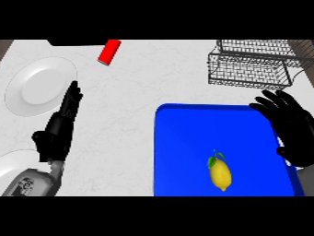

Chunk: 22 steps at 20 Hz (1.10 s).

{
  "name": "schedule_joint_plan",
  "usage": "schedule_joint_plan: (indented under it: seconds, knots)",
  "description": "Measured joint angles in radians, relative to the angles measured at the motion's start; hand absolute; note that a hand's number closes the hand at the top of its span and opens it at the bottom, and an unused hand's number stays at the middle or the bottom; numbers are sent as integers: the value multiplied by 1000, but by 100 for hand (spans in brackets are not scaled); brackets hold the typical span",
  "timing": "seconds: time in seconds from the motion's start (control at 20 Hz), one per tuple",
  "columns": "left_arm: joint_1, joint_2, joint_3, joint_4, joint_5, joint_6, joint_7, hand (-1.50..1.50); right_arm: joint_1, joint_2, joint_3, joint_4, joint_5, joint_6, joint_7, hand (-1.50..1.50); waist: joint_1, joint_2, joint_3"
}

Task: Pick the lemon from the tray and place it in the tiered basket

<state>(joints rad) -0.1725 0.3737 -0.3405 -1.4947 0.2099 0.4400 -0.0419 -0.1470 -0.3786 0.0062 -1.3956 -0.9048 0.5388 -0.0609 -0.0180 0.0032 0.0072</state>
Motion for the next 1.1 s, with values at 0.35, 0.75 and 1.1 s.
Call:
schedule_joint_plan:
  seconds: [0.35,0.75,1.1]
  knots:
    - [-11,-38,-19,-10,-30,33,11,0,47,-251,-144,3,79,346,-63,-150,-5,-5,-4]
    - [-9,-39,-12,-17,-31,35,26,0,2,-449,-250,-306,464,369,-63,-150,-16,-16,-6]
    - [-7,-33,1,-26,-36,20,32,0,63,-452,-213,-641,737,313,9,-150,-5,-12,-8]
